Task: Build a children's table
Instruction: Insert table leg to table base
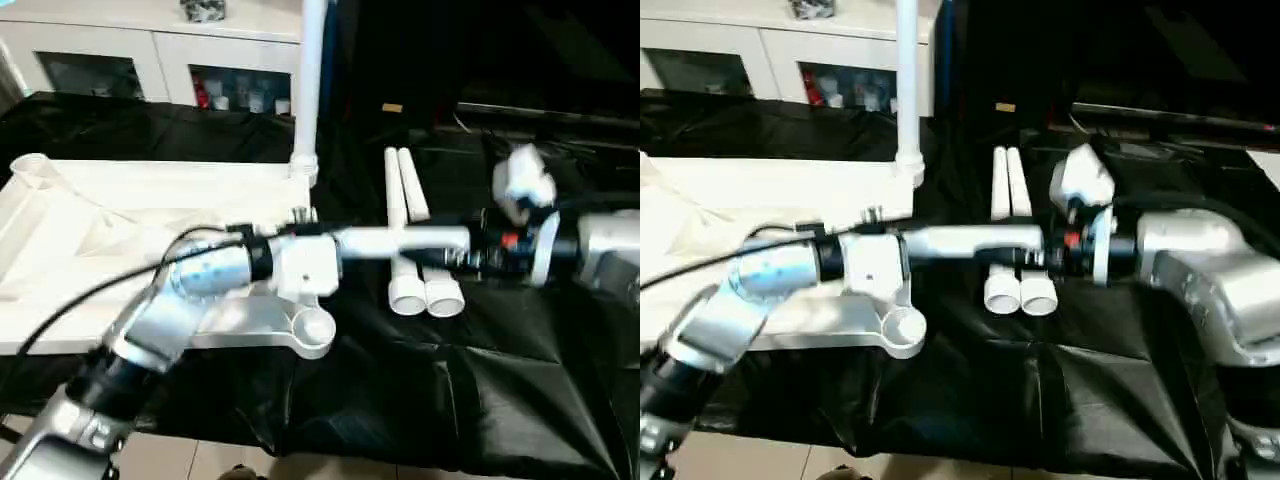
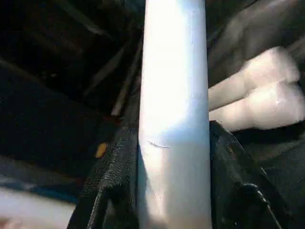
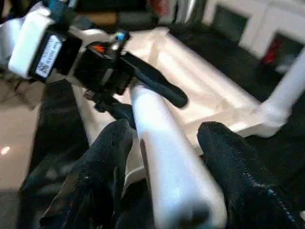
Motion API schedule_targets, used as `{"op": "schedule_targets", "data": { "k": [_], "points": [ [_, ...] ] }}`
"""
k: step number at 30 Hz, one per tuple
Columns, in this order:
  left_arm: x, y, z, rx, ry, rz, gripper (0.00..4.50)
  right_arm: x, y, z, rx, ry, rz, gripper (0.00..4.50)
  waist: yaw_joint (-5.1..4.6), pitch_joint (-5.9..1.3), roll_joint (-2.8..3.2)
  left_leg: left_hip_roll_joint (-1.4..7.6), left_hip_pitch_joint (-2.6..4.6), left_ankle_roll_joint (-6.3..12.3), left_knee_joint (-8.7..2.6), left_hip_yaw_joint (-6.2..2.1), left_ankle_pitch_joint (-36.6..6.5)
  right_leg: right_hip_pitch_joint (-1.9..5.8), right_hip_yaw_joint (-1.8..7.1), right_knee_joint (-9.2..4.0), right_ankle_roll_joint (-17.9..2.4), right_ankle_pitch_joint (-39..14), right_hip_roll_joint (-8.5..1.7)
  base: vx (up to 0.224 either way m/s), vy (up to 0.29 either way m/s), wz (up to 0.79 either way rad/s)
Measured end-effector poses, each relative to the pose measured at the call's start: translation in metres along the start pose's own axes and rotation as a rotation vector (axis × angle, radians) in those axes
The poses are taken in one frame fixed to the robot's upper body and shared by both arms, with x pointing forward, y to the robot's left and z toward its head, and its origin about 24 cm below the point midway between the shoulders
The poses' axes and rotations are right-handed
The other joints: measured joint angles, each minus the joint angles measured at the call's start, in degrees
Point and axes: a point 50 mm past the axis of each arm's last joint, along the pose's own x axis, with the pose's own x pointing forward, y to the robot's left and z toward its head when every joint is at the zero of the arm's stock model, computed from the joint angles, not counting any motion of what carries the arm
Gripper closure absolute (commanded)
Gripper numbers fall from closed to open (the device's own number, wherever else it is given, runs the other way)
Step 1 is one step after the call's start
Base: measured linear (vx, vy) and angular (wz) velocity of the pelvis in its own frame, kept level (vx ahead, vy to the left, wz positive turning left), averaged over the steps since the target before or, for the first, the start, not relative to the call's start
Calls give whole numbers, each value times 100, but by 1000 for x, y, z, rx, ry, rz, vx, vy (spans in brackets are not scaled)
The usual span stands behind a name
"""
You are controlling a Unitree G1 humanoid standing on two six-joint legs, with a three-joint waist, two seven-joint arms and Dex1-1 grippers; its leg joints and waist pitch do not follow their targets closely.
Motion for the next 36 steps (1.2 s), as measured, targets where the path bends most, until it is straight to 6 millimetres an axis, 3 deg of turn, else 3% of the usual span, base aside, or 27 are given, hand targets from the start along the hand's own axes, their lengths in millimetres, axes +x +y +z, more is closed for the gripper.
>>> {"op": "schedule_targets", "data": {
  "k": [2, 7, 11, 15, 24, 29, 32, 36],
  "points": [
    [-4, 12, -2, 28, 17, 52, 289, 0, -6, 5, 4, -58, -46, 159, 1, 0, 0, 0, 0, -2, 0, 0, 3, -2, 0, 5, 0, 0, 0, 0, 0, 0],
    [-9, 21, -9, 33, 46, 119, 289, -4, -22, 21, -12, -238, -224, 115, -3, -1, 3, 0, -5, -7, 0, 0, 7, -13, 1, 13, 0, 0, 0, 0, 0, 0],
    [-18, 39, -17, -1, 78, 240, 289, -20, -44, 36, 12, -390, -456, 79, 15, 1, -1, 0, -20, -19, 0, 1, 18, -37, 0, 35, -3, -2, 0, 0, 0, 0],
    [-28, 61, -18, -52, 83, 399, 289, -18, -50, 29, 65, -417, -534, 46, 15, 1, -2, 2, -27, -17, 0, 1, 20, -46, 0, 39, -5, -3, 1, 0, 0, 0],
    [-46, 100, -10, -313, -47, 682, 289, 19, -43, 7, 300, -446, -532, 0, 26, 2, -2, 3, -59, -20, -2, 3, 27, -84, -1, 44, -6, -3, 1, 0, 0, 0],
    [-55, 122, 2, -648, -266, 862, 289, 37, -32, -17, 327, -244, -544, 0, 100, 8, -17, 3, -64, -24, -1, 3, 29, -84, -2, 41, -6, -3, 1, 0, 0, 0],
    [-56, 126, 4, -803, -350, 884, 289, 43, -22, -21, 340, -217, -465, 0, 137, 8, -17, 3, -64, -21, -1, 3, 27, -85, -1, 41, -6, -3, 1, 0, 0, 0],
    [-48, 119, -2, -1005, -380, 858, 289, 52, -5, -10, 293, -212, -303, 0, 142, 12, -32, 4, -63, -21, 0, 3, 29, -83, -2, 42, -6, -3, 1, 0, 0, 0]
  ]
}}
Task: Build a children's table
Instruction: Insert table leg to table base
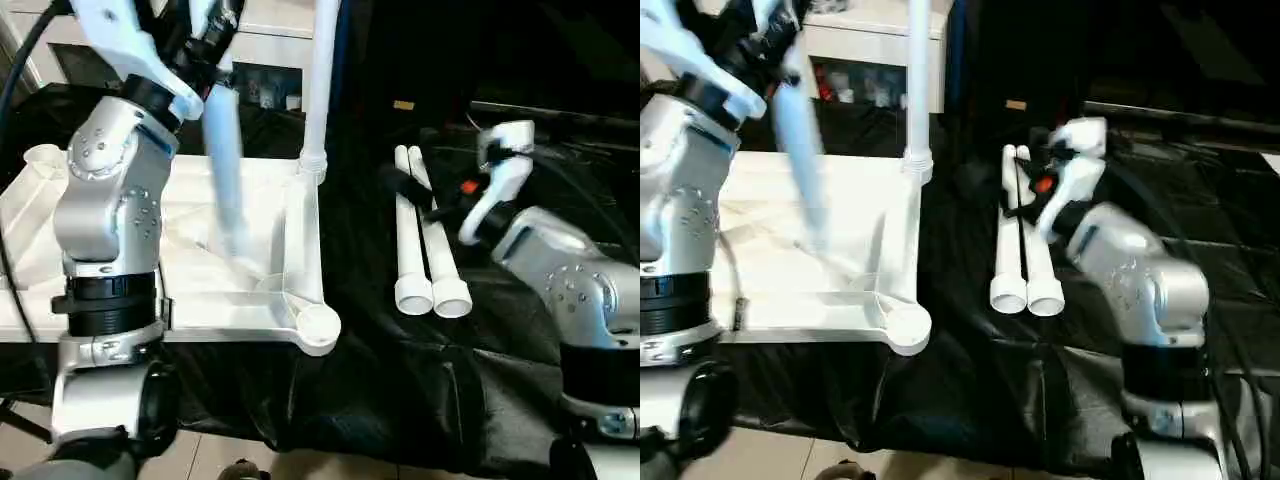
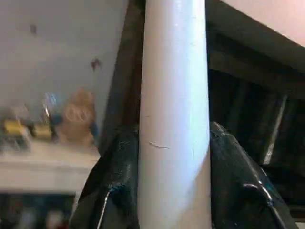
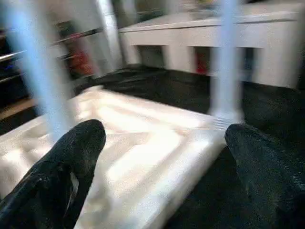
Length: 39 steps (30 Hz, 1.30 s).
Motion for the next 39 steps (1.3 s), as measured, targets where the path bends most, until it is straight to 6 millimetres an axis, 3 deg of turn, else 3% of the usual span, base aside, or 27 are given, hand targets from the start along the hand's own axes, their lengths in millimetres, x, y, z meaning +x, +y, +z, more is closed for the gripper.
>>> {"op": "schedule_targets", "data": {
  "k": [8, 18, 26, 39],
  "points": [
    [-1, -18, -18, -326, 82, -84, 289, -1, 24, -5, -16, 120, 259, 0, 2, 6, -35, 1, -5, 2, 2, 0, 1, 0, -1, -4, 0, 0, 0, 0, 0, 0],
    [-2, -37, -21, -476, 115, -217, 289, -9, 40, -21, 26, 289, 494, 0, -5, 8, -46, 1, -5, 4, 2, 0, 2, 1, -1, -4, 1, 0, 0, 0, 0, 0],
    [-4, -54, -8, -537, 71, -366, 289, -6, 38, -36, 21, 378, 477, 0, -4, 8, -49, 1, -6, 2, 2, 0, 3, 0, -1, -4, 1, 0, 0, 0, 0, 0],
    [-9, -65, -1, -577, 65, -471, 289, -1, 40, -40, 2, 376, 481, 0, -7, 9, -53, 1, -5, 1, 3, 0, 3, 1, 0, -3, 2, 1, 0, 0, 0, 0]
  ]
}}
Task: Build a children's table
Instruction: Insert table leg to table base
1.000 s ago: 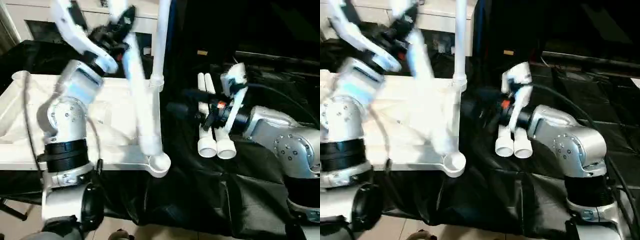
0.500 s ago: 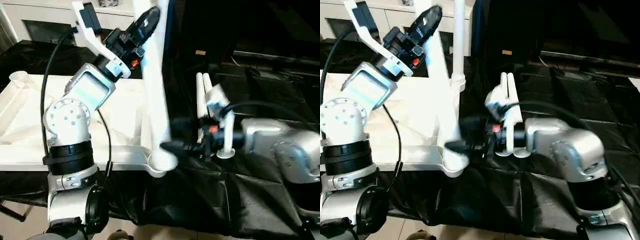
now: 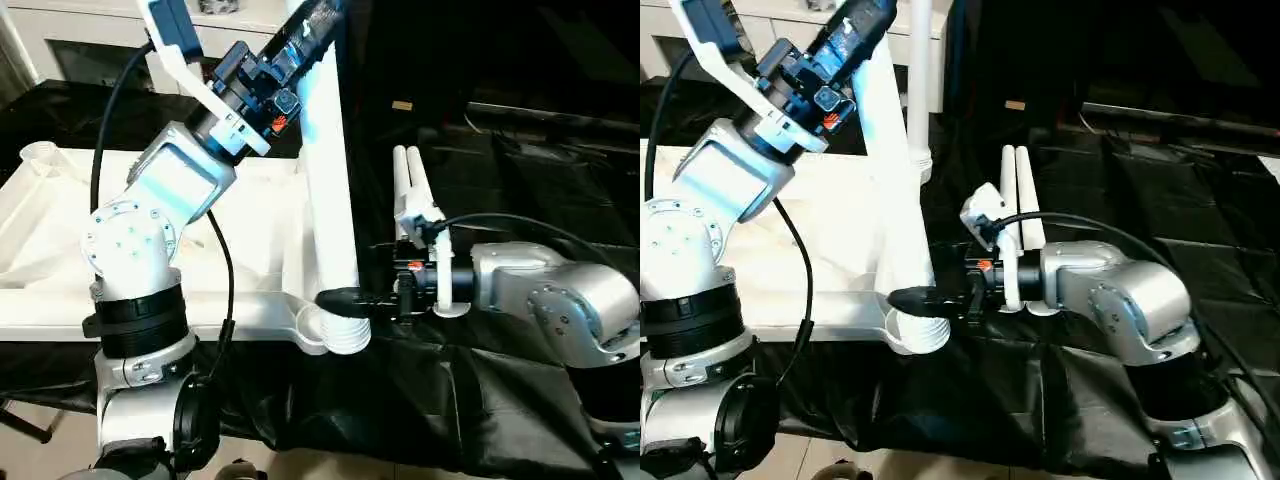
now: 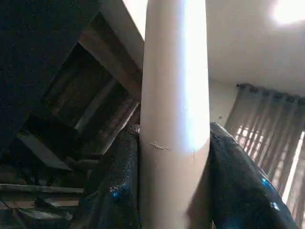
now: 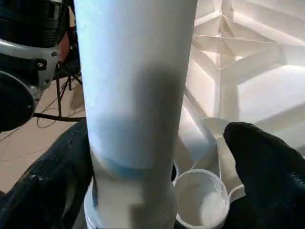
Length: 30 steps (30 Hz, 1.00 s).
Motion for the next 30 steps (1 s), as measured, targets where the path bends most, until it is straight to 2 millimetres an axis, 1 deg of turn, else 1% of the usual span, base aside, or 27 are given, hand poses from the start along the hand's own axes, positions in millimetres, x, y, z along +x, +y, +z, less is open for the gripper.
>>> {"op": "schedule_targets", "data": {
  "k": [1, 4, 6, 8, 9, 10, 12, 14, 15, 16, 18, 20, 22, 24, 26, 27, 28, 30],
  "points": [
    [0, 1, 0, 15, 8, 16, 289, 0, 0, 1, -8, -4, -1, 0, 0, 0, -2, 0, 0, 0, 0, 0, 0, 0, 0, 0, 0, 0, 0, 0, 0, 0],
    [0, 13, -3, 119, 55, 164, 289, 0, 0, 2, -28, -18, -5, 0, -2, -4, -9, 1, 4, -2, 0, 0, 1, 2, 0, 1, 3, 1, 0, 0, 0, 0],
    [-2, 28, -6, 185, 88, 345, 289, 4, -1, 3, -37, -22, -29, 0, -6, -5, -14, 1, 5, -2, 0, 0, 2, 3, 0, 1, 6, 3, 0, 0, 0, 0],
    [-5, 39, -11, 186, 93, 470, 289, 10, 1, 2, -45, -20, -34, 0, -8, 1, -26, 1, 3, -3, 1, 0, 2, 2, 0, 1, 7, 4, 0, 0, 0, 0],
    [-5, 40, -12, 187, 93, 498, 289, 14, 2, 1, -47, -17, -45, 0, -6, 2, -34, 1, 2, -3, 0, 0, 2, 2, 0, 0, 7, 4, 0, 0, 0, 0],
    [-4, 40, -13, 192, 87, 522, 289, 22, 1, 0, -51, -20, -77, 0, -17, -4, -46, 2, 1, -4, 0, 0, 3, -1, 0, 0, 7, 4, 1, 0, 0, 0],
    [0, 37, -13, 219, 59, 550, 289, 46, 0, -5, -46, -16, -171, 0, -67, -9, -67, 8, -1, -35, -1, -1, 20, -2, -4, 0, 6, 3, 6, 0, 0, 0],
    [9, 32, -18, 239, 59, 554, 289, 65, -3, -12, -15, 3, -246, 0, -74, -6, -78, 6, -8, -36, 0, -1, 20, -6, -3, -2, 5, 3, 5, 0, 0, 0],
    [11, 31, -18, 269, 63, 571, 289, 71, -8, -11, -9, 9, -304, 0, -90, -2, -84, 6, -8, -38, 0, -1, 22, -7, -3, -1, 3, 6, 5, 0, 0, 0],
    [11, 32, -17, 291, 60, 588, 289, 73, -13, -11, -10, 17, -360, 0, -105, -3, -89, 6, -10, -41, 0, -1, 23, -7, -2, -2, 3, 7, 5, 0, 0, 0],
    [10, 34, -13, 336, 35, 643, 289, 77, -23, -8, 5, 18, -486, 0, -134, -2, -134, 8, -7, -60, -2, -2, 34, -6, -5, 0, 6, 9, 5, 0, 0, 0],
    [10, 35, -10, 374, 18, 672, 289, 79, -27, -8, 42, 1, -533, 0, -136, 0, -168, 10, -8, -63, -3, -4, 36, -6, -7, -1, 8, 10, 5, 0, 0, 0],
    [11, 34, -8, 419, 16, 678, 289, 82, -29, -8, 67, -7, -556, 0, -135, 3, -180, 10, -13, -63, -3, -4, 36, -7, -8, -2, 9, 10, 5, 0, 0, 0],
    [14, 32, -7, 467, 16, 675, 289, 85, -30, -5, 84, -19, -572, 27, -135, 3, -182, 9, -18, -62, -3, -4, 35, -10, -7, -3, 10, 11, 5, 0, 0, 0],
    [16, 29, -7, 506, 16, 666, 289, 86, -30, 1, 75, -36, -580, 37, -135, -1, -189, 9, -20, -63, -3, -4, 35, -11, -8, -3, 11, 12, 5, 0, 0, 0],
    [17, 27, -7, 520, 14, 661, 289, 86, -30, 2, 74, -42, -581, 47, -135, -4, -194, 10, -19, -63, -3, -4, 35, -11, -8, -2, 11, 11, 5, 0, 0, 0],
    [17, 27, -7, 530, 11, 660, 289, 86, -30, 3, 76, -45, -582, 47, -136, -5, -196, 10, -19, -63, -3, -4, 35, -11, -8, -2, 12, 11, 5, 0, 0, 0],
    [18, 26, -8, 539, 14, 658, 289, 87, -30, 2, 77, -46, -581, 72, -137, -4, -198, 10, -19, -64, -3, -4, 36, -11, -8, -2, 14, 13, 5, 0, 0, 0]
  ]
}}
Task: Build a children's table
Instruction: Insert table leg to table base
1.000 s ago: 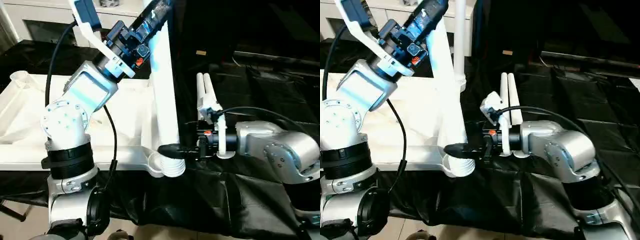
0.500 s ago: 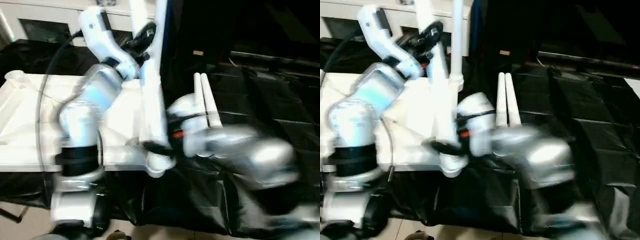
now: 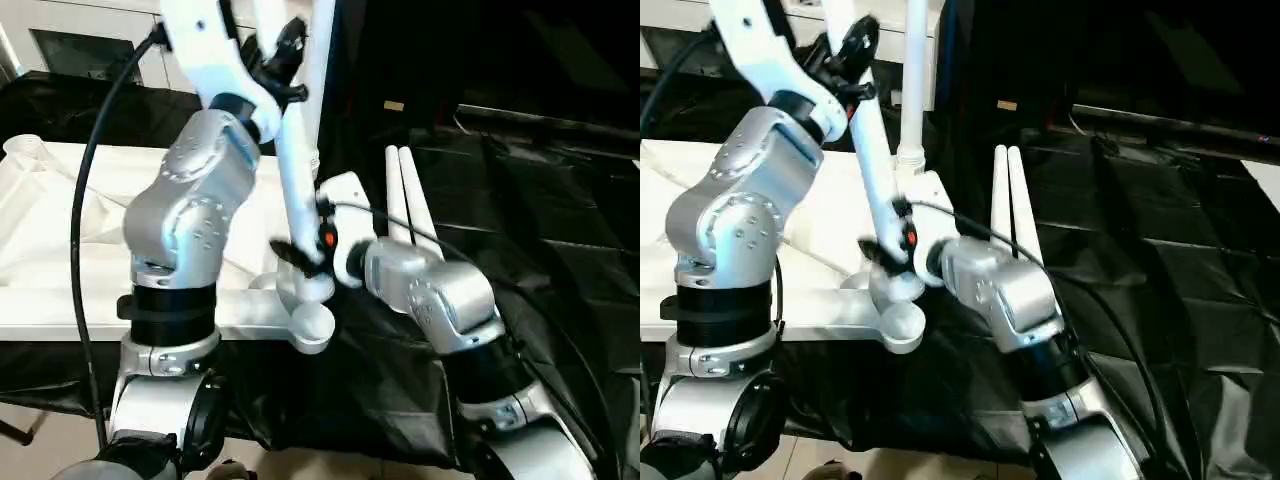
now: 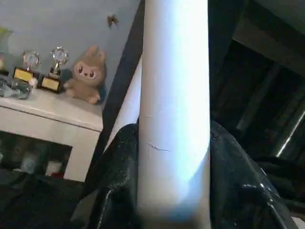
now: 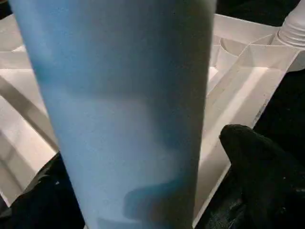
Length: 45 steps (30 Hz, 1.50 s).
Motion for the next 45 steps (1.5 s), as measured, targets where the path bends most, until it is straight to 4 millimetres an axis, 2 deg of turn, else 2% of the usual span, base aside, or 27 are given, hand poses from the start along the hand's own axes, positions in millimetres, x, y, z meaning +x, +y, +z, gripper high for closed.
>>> {"op": "schedule_targets", "data": {
  "k": [11, 12, 13, 15, 19, 20, 21, 23, 24, 26, 34, 42, 44, 45],
  "points": [
    [0, 0, 1, 35, -19, 8, 289, 2, 4, 1, -5, -14, 28, 156, -2, 1, -2, 0, 0, -6, 0, 0, 4, 0, 0, 1, 2, 3, 0, 0, 0, 0],
    [0, 0, 1, 40, -19, 12, 254, 2, 4, 1, -5, -14, 29, 164, -2, 1, -2, 0, 0, -6, 0, 0, 4, 0, 0, 1, 2, 3, 0, 0, 0, 0],
    [0, 0, 1, 44, -19, 14, 254, 2, 5, 1, -6, -14, 32, 164, -3, 1, -2, 0, 0, -6, 0, 0, 4, 0, 0, 1, 2, 3, 0, 0, 0, 0],
    [0, 0, 1, 40, -18, 10, 217, 2, 5, 1, -9, -16, 39, 195, -3, 1, -2, 0, 0, -6, 0, 0, 4, 0, 0, 1, 2, 3, 0, 0, 0, 0],
    [0, 3, 3, 22, -23, 8, 204, 1, 5, 2, -15, -25, 51, 211, -3, 1, -2, 0, 0, -6, 0, 0, 4, 0, 0, 1, 1, 4, 0, 0, 0, 0],
    [-1, 4, 2, 9, -23, 5, 178, 1, 5, 2, -16, -27, 62, 233, -1, 1, -2, 0, 0, -6, 0, 0, 4, 0, 0, 1, 1, 4, 0, 0, 0, 0],
    [-1, 4, 2, -5, -22, -6, 178, 1, 5, 3, -15, -32, 76, 233, -1, 1, -3, 0, 0, -6, 0, 0, 4, 0, 0, 1, 1, 4, 0, 0, 0, 0],
    [-4, 6, 0, -60, -16, -68, 169, -2, 4, 3, -2, -61, 132, 245, 6, 1, -3, 0, -1, -6, 0, 0, 4, 0, 0, 0, 1, 4, 0, 0, 0, 0],
    [-6, 6, -3, -100, -4, -113, 143, -5, 3, 5, 10, -80, 166, 257, 8, 1, -3, 0, -2, -6, 0, 0, 3, 0, 0, -1, 1, 4, 0, 0, 0, 0],
    [-10, 8, -9, -172, 21, -175, 129, -10, 4, 7, 29, -113, 245, 263, 9, 1, -3, 0, -5, -5, 0, 0, 3, -2, -1, -1, 0, 4, 0, 0, 0, 0],
    [-29, 19, -15, -429, 97, -423, 128, -44, -5, -1, 46, -132, 528, 265, 20, 1, -2, 1, -1, -2, 1, 0, 4, 0, -2, 1, -10, 10, 0, 0, 0, 0],
    [-44, 11, -18, -596, 210, -713, 128, -64, -6, 3, 21, -120, 703, 266, 54, 1, -1, 2, 12, 6, 1, 0, 7, 7, -3, 3, -14, 13, 0, 0, 0, 0],
    [-46, 11, -18, -616, 230, -762, 163, -66, -5, 3, 15, -122, 729, 266, 61, 2, 0, 2, 14, 6, 0, 0, 7, 8, -3, 4, -15, 13, 0, 0, 0, 0],
    [-47, 10, -18, -617, 236, -777, 163, -67, -6, 3, 15, -120, 736, 266, 66, 2, 3, 2, 14, 6, 0, 0, 7, 8, -3, 4, -15, 13, 0, 0, 0, 0]
  ]
}}
